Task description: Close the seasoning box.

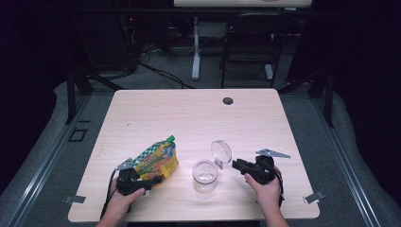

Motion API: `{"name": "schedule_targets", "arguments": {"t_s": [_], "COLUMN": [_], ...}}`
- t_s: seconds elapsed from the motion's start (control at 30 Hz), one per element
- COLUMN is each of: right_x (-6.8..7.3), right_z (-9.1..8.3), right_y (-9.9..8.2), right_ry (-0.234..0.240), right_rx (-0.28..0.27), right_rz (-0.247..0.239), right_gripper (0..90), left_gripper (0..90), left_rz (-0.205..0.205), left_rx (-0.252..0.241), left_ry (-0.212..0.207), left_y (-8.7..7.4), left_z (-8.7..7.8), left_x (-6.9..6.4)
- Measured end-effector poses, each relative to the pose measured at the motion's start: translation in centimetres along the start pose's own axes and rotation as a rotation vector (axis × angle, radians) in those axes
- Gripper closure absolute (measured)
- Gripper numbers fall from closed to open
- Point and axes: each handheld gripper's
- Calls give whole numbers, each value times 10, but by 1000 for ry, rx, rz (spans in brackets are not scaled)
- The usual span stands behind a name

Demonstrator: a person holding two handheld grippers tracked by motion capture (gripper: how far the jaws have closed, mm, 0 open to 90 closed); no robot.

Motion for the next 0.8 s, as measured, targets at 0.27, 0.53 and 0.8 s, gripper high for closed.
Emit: {"name": "schedule_targets", "arguments": {"t_s": [0.27,0.53,0.8], "right_x": [-2,0,0], "right_z": [-5,-6,-5], "right_y": [-1,-2,-2], "right_ry": [-8,-14,-12], "right_rx": [-6,-12,-10], "right_rz": [2,6,3], "right_gripper": [686,678,675], "left_gripper": [410,406,412], "left_rz": [26,43,56], "left_rx": [18,22,32], "left_ry": [12,19,25], "left_y": [-1,-2,-1], "left_z": [8,12,13], "left_x": [-1,-3,-4]}}
Point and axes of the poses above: each handheld gripper's, and its own axes: z roughly forward along the jaws, y roughly out of its top, x roughly to its left, and after that the axes turned 3 degrees about y, right-handed
